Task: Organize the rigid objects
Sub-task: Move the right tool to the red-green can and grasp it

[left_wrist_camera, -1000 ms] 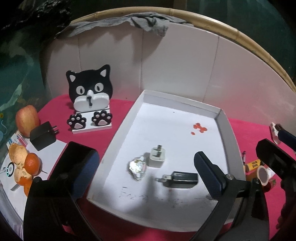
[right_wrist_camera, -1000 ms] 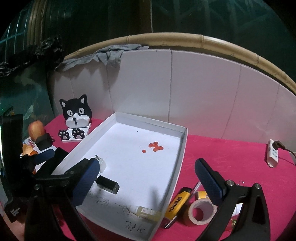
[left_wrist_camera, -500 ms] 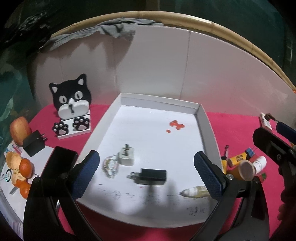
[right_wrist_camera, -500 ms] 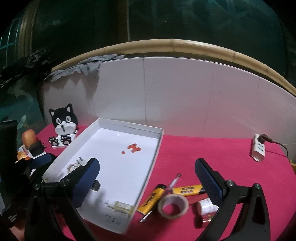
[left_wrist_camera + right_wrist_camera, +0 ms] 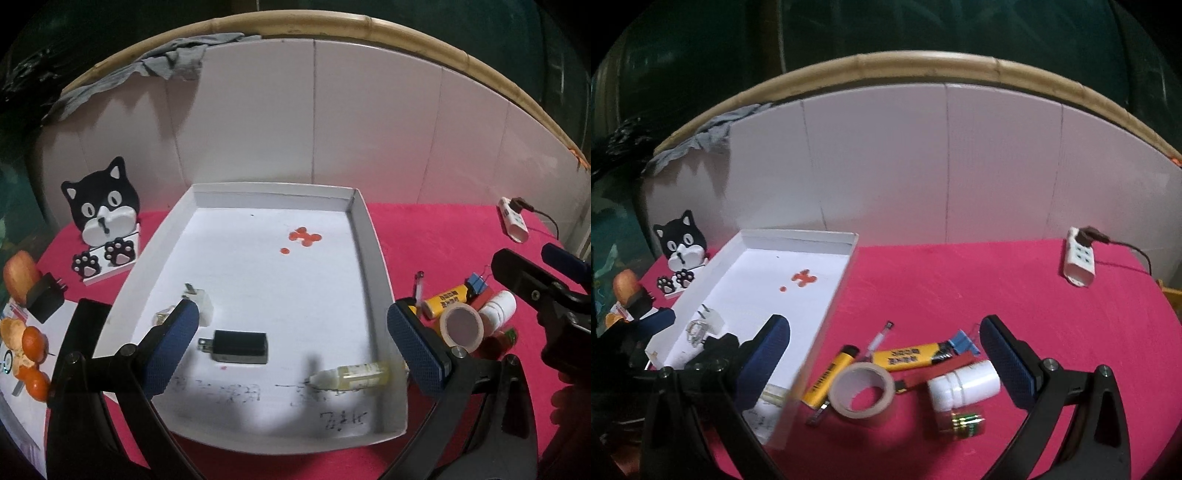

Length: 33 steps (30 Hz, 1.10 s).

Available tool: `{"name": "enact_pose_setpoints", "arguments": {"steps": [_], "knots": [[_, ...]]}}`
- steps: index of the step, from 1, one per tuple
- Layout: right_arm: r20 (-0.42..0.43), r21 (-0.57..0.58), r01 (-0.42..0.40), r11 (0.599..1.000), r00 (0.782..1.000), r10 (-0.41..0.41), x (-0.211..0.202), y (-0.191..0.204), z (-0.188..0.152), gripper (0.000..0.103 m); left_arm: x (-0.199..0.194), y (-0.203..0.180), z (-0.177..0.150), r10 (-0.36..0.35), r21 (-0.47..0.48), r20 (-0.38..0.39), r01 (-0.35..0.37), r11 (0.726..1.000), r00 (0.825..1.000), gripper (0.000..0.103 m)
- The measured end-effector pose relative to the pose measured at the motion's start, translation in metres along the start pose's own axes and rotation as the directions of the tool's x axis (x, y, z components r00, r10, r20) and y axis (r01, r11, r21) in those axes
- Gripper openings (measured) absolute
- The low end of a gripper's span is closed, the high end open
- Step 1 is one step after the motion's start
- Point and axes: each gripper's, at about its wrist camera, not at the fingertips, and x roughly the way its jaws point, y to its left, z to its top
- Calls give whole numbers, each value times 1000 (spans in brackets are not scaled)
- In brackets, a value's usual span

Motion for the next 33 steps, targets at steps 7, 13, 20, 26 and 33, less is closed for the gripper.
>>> {"name": "enact_pose_setpoints", "arguments": {"steps": [7,13,20,26,33], "knots": [[-34,42,40,998,999,-39,8,-27,-10,103,3,-11,-1,-21,22,-9,21,1000,1000,103],[-49,107,54,993,998,-49,8,-66,-20,103,-3,-12,-1,-55,49,12,55,997,998,103],[-108,80,-2,997,994,10,13,-87,-46,103,-5,-4,-1,-125,21,22,124,992,992,103],[-201,-37,-57,998,978,48,28,-60,-68,97,-5,-23,-9,-181,129,2,179,975,983,103],[-246,-40,-75,996,967,63,40,-54,-70,41,2,-52,-9,-239,231,-50,244,942,970,103]]}}
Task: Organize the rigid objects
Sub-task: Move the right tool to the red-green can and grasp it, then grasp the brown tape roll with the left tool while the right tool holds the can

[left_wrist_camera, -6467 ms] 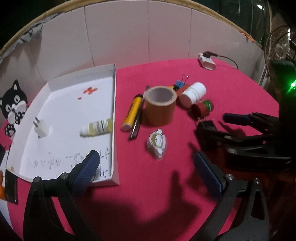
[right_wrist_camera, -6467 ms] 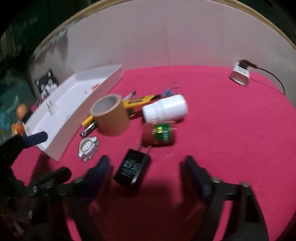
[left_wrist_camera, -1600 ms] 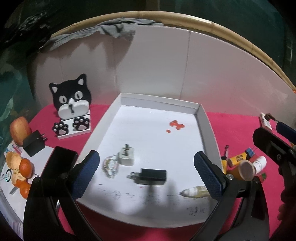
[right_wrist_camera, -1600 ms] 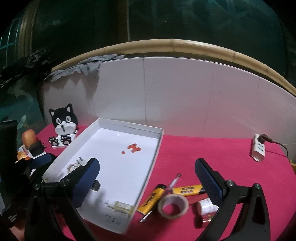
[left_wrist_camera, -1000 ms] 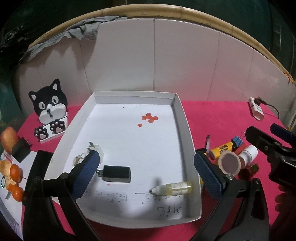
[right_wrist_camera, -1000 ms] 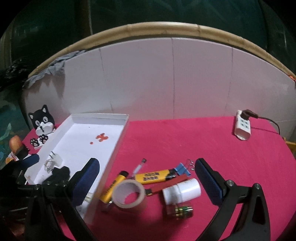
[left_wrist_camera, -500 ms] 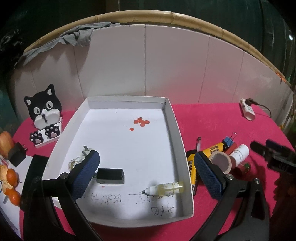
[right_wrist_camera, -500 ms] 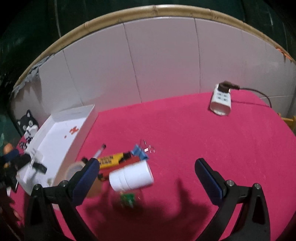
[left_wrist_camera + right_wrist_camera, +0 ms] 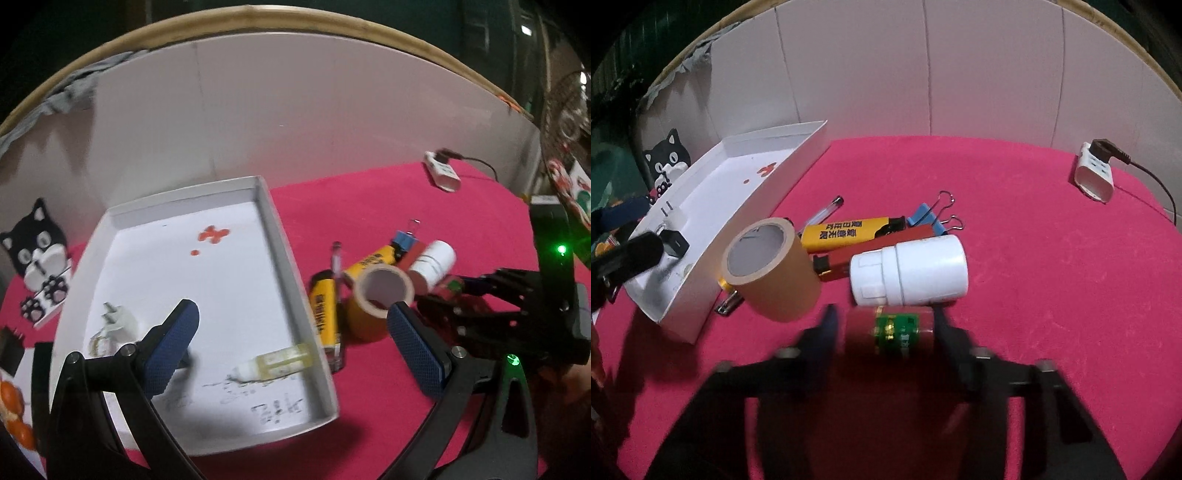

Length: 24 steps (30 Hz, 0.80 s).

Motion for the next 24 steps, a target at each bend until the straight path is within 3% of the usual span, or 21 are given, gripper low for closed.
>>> {"name": "enact_pose_setpoints", "arguments": {"steps": [8,14,16,18,20,24], "knots": [[29,120,-63,991,998,60,-12,-27,-13,41,28,-43,12,-65,143,-59,73,987,996,103],[34,130,-75,989,997,71,-11,-30,-13,41,49,-72,22,-47,224,-114,72,972,992,98],[38,142,-81,987,996,77,-11,-34,-13,41,56,-72,23,-40,218,-141,71,973,989,89],[42,153,-92,984,995,86,-12,-37,-14,41,61,-73,21,-20,223,-165,57,973,986,59],[44,157,-96,983,995,90,-14,-39,-15,41,67,-73,15,-21,222,-192,64,973,981,53],[58,185,-108,977,993,98,-20,-45,-20,41,61,-75,11,-15,213,-169,51,976,985,52]]}}
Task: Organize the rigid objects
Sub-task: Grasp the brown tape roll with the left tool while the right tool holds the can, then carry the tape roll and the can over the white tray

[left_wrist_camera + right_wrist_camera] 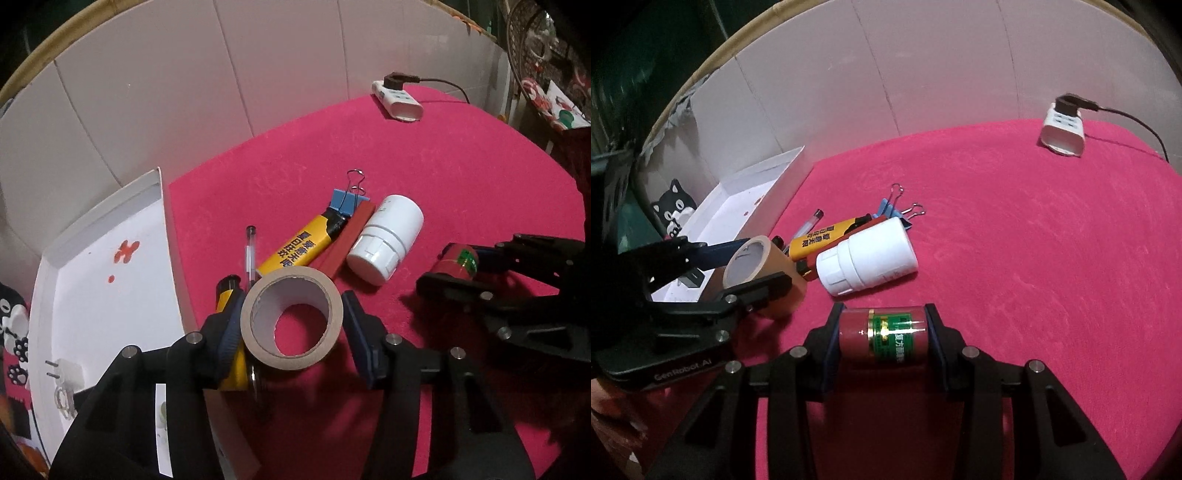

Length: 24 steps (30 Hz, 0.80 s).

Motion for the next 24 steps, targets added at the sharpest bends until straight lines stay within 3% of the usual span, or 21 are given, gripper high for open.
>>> {"name": "enact_pose_setpoints", "arguments": {"steps": [8,15,24], "knots": [[108,38,31,999,994,-35,-41,-7,6,41,-51,7,-3,24,-112,141,-8,994,990,52],[199,-45,85,995,977,-74,-71,35,24,41,-101,42,-9,77,-233,246,-18,972,966,52],[263,-170,120,978,962,-73,-82,93,44,41,-135,100,-30,179,-357,288,-68,932,941,52]]}}
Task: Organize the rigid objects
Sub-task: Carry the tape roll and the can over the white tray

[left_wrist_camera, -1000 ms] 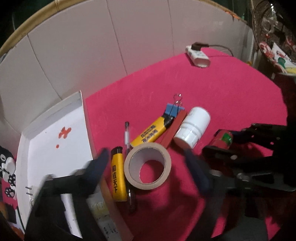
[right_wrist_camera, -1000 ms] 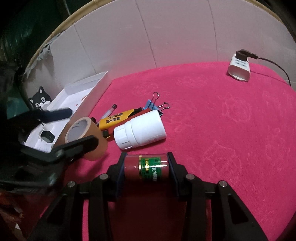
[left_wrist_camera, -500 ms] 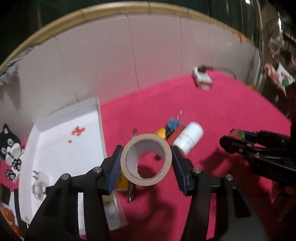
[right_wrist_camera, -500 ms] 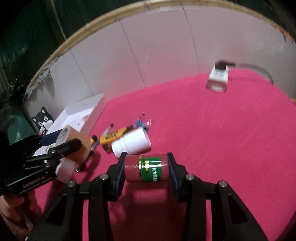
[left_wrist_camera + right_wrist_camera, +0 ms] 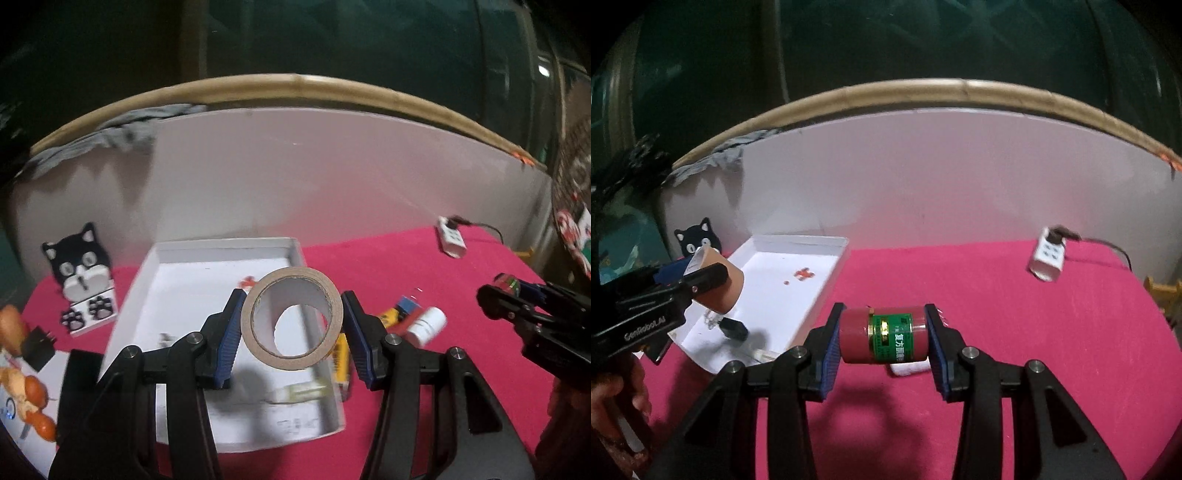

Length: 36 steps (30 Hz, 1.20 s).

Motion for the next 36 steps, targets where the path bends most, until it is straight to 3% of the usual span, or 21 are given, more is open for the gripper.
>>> {"name": "enact_pose_setpoints", "arguments": {"steps": [9,21,36], "knots": [[19,-112,-29,993,999,31,6,51,18,41,-14,57,-4,68,-85,27,-65,994,997,52],[6,-208,-59,976,998,62,24,105,30,41,-14,105,-7,124,-147,28,-118,982,992,52],[-65,-130,-160,979,986,153,68,130,50,41,23,126,1,227,-135,-41,-231,964,973,52]]}}
